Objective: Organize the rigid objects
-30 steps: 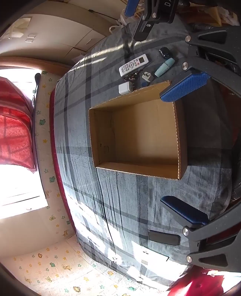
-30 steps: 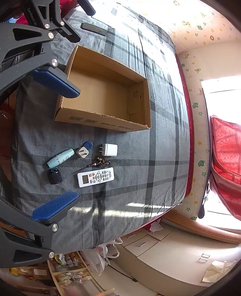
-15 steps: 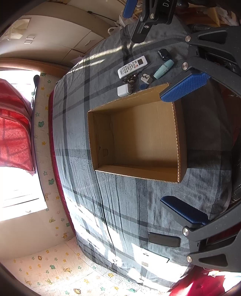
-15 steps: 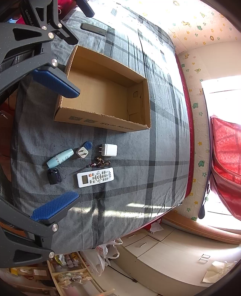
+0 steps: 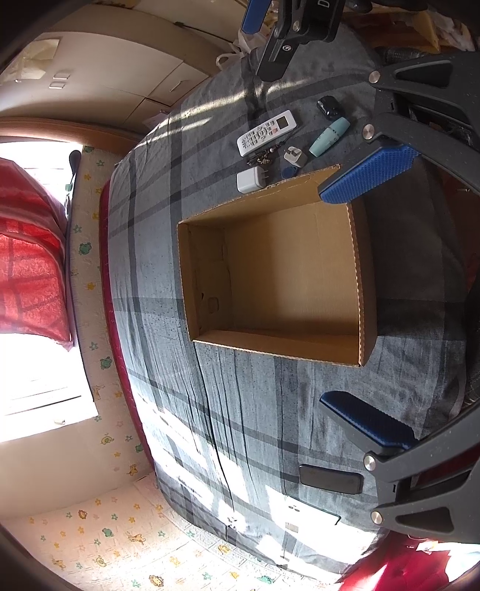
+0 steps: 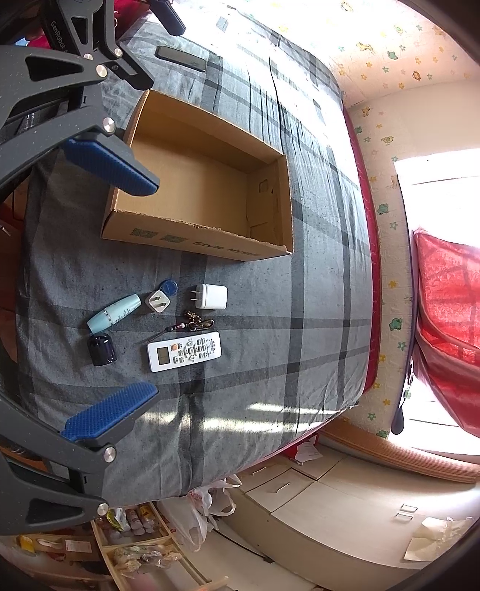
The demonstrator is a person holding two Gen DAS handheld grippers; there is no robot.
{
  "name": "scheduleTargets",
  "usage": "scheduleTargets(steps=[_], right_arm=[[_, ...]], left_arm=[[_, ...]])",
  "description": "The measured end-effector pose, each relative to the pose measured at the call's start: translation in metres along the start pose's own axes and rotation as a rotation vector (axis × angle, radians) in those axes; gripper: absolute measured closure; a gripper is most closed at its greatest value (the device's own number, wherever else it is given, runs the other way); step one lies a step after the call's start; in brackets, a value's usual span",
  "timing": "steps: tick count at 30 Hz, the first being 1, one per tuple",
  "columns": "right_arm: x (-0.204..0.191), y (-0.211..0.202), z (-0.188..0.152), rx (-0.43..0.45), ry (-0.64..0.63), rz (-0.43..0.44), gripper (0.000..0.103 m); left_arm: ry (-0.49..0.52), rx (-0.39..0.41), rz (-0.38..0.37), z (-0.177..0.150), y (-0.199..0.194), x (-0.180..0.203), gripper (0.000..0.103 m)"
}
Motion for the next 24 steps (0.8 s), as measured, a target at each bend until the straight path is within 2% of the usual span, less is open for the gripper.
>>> scheduleTargets(steps=[24], right_arm=[[0.0030, -0.0016, -0.0001, 0.005, 0.010, 0.001, 0.000]], left_arm=[[-0.022, 0.007, 0.008, 0.0011, 0.0011, -0.0080, 0.000]])
Point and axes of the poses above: each gripper's, at about its wrist camera, not at the fingertips, and y roughly the way its jaws point, x to its right, z to its top, the point moved 2 cm from there along y, roughly the way its jaws point, and after that the axes turned 14 degrees about -x, right-handed, at the moved point
